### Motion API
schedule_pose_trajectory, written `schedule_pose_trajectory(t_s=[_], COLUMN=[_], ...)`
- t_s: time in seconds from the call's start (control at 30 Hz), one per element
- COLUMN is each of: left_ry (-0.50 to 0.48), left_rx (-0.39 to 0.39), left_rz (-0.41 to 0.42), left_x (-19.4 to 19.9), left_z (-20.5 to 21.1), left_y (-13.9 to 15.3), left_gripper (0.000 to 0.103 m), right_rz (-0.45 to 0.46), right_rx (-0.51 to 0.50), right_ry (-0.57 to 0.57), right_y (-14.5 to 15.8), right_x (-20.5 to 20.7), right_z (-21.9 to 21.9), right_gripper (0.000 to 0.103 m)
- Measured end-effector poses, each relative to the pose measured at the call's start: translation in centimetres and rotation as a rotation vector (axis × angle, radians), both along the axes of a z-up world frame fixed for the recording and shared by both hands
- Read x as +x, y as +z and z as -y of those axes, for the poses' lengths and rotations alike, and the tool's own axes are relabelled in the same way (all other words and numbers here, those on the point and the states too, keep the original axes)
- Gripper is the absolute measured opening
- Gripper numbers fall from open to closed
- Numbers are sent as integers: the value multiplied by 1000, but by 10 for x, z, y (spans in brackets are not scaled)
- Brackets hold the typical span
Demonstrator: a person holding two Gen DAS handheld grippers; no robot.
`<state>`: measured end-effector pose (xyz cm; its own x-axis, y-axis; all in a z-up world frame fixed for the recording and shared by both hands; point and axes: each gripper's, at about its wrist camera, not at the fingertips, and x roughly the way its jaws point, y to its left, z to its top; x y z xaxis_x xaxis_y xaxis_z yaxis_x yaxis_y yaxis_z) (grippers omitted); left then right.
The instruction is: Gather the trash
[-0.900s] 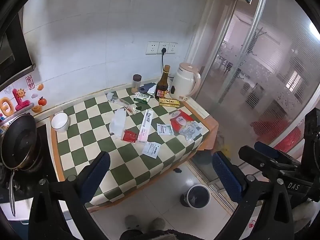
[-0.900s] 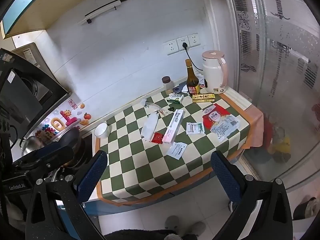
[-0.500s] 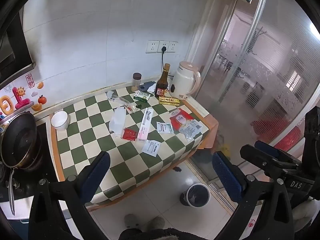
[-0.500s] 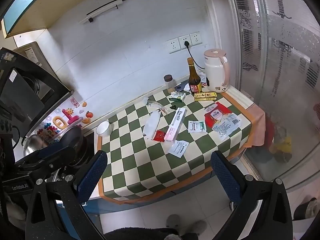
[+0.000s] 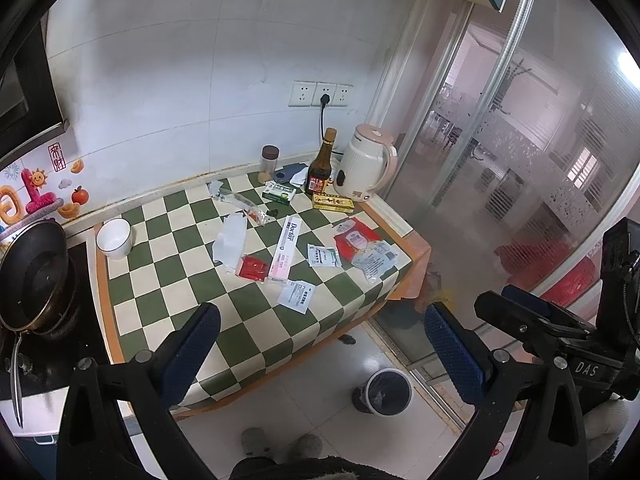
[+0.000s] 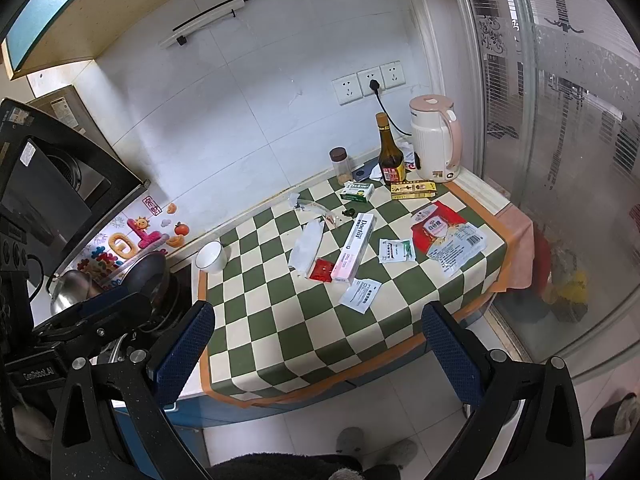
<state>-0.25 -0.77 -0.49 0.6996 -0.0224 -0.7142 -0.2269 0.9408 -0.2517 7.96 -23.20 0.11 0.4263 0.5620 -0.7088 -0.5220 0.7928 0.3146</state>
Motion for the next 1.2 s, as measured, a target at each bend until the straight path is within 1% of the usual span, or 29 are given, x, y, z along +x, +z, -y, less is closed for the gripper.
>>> schedule_pose_trajectory(t_s=[0.63, 0.7, 1.2], left_ry=[-1, -1, -1], left_rx=[-8, -7, -8], left_rz=[5, 5, 5], left_x=[0, 0, -1], left_z=[-1, -1, -2], left_y=[2, 1, 1], left_gripper=[103, 103, 103], right_rz=[-5, -3, -6], right_rx=[5, 1, 6], right_ry=[1, 4, 4], right_y=[1, 2, 0], right_x=[7, -4, -6], right_z=[2, -6, -9], right_gripper=[103, 103, 103])
